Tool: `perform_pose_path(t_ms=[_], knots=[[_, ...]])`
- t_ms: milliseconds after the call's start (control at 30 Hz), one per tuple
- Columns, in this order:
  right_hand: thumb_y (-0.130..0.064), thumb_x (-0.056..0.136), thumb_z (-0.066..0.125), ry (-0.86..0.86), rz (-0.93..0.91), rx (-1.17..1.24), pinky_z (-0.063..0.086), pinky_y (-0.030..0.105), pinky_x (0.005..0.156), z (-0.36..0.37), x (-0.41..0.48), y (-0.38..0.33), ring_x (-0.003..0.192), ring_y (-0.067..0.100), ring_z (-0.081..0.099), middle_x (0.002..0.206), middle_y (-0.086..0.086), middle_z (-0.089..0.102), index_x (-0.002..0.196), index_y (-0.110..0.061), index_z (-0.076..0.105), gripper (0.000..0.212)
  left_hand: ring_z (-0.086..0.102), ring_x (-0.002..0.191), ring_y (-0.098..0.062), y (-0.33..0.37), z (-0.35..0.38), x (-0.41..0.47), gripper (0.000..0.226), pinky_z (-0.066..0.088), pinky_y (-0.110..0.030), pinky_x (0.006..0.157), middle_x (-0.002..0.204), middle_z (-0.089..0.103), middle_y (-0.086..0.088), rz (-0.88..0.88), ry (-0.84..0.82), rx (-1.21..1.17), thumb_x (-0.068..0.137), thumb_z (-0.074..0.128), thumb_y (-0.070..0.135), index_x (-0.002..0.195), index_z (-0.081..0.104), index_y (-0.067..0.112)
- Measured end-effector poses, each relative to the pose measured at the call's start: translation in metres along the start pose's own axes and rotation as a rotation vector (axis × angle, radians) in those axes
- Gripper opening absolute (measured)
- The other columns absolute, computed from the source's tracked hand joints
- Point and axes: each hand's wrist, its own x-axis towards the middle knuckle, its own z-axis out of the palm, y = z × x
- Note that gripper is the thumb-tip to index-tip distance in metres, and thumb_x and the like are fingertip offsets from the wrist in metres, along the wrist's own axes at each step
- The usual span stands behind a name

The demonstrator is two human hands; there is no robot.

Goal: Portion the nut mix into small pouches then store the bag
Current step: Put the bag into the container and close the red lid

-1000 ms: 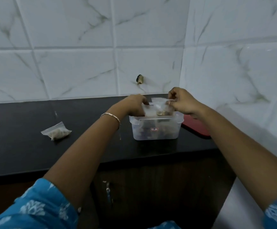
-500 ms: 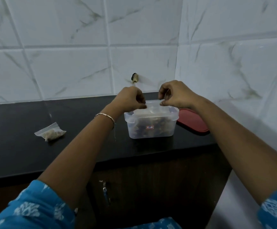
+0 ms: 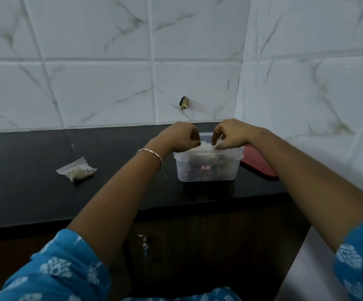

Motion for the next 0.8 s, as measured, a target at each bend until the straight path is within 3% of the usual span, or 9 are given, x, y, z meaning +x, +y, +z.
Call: perform_pose_path(t_ms=[167, 300, 400, 467, 567, 633, 800], knots=[[-0.028, 0.088, 0.065, 0.531, -0.086, 0.098, 0.046, 0.032, 0.086, 0.005, 0.008, -0.048, 0.109, 0.021, 0.057, 0.12, 0.002, 0.06, 0.109, -0.021, 0.065, 0.022, 0.058, 0.101, -0.013, -0.04, -0.013, -0.031, 0.021, 0.04, -0.022, 0.083, 0.112, 0.067, 0.001, -0.172, 0.424, -0.275, 0.091, 0.061, 0.025, 0.11, 0.068, 0.018], [-0.022, 0.087, 0.063, 0.663, -0.264, 0.178, 0.042, 0.031, 0.092, 0.02, 0.026, -0.123, 0.119, 0.024, 0.049, 0.129, 0.004, 0.055, 0.12, -0.018, 0.058, 0.033, 0.043, 0.128, -0.029, -0.118, -0.02, -0.08, 0.04, 0.034, -0.036, 0.103, 0.13, 0.056, -0.009, -0.522, 0.683, -0.265, 0.085, 0.066, 0.036, 0.122, 0.059, 0.02], [-0.028, 0.089, 0.062, 0.56, -0.291, 0.214, 0.04, 0.032, 0.095, 0.044, 0.038, -0.168, 0.123, 0.024, 0.047, 0.134, 0.004, 0.051, 0.129, -0.017, 0.051, 0.042, 0.033, 0.134, -0.034, -0.167, -0.019, -0.121, 0.058, 0.034, -0.047, 0.106, 0.139, 0.046, -0.013, -0.886, 0.676, -0.324, 0.084, 0.067, 0.039, 0.132, 0.048, 0.013], [-0.036, 0.089, 0.062, 0.398, -0.271, 0.234, 0.037, 0.036, 0.102, 0.066, 0.052, -0.197, 0.128, 0.027, 0.044, 0.139, 0.007, 0.047, 0.136, -0.017, 0.044, 0.053, 0.031, 0.136, -0.037, -0.195, -0.016, -0.146, 0.067, 0.033, -0.048, 0.106, 0.143, 0.042, -0.017, -1.027, 0.617, -0.329, 0.084, 0.069, 0.039, 0.135, 0.042, 0.006], [-0.045, 0.088, 0.063, 0.109, -0.207, 0.391, 0.036, 0.04, 0.108, 0.105, 0.077, -0.23, 0.134, 0.029, 0.04, 0.146, 0.007, 0.043, 0.143, -0.016, 0.035, 0.068, 0.029, 0.136, -0.041, -0.227, -0.009, -0.17, 0.073, 0.03, -0.042, 0.107, 0.145, 0.037, -0.025, -1.122, 0.513, -0.355, 0.085, 0.067, 0.037, 0.138, 0.036, -0.003], [-0.048, 0.089, 0.06, 0.005, -0.154, 0.505, 0.036, 0.04, 0.108, 0.128, 0.092, -0.241, 0.134, 0.029, 0.041, 0.145, 0.006, 0.045, 0.144, -0.016, 0.031, 0.07, 0.029, 0.135, -0.043, -0.239, -0.007, -0.177, 0.069, 0.029, -0.039, 0.108, 0.145, 0.033, -0.029, -1.142, 0.455, -0.318, 0.089, 0.062, 0.039, 0.136, 0.04, -0.005], [-0.051, 0.095, 0.048, -0.01, -0.196, 0.443, 0.028, 0.042, 0.113, 0.164, 0.111, -0.256, 0.139, 0.024, 0.036, 0.15, 0.002, 0.042, 0.148, -0.018, 0.028, 0.065, 0.028, 0.135, -0.043, -0.255, -0.008, -0.173, 0.06, 0.031, -0.04, 0.108, 0.149, 0.021, -0.027, -1.127, 0.377, -0.282, 0.097, 0.048, 0.042, 0.136, 0.046, -0.004]])
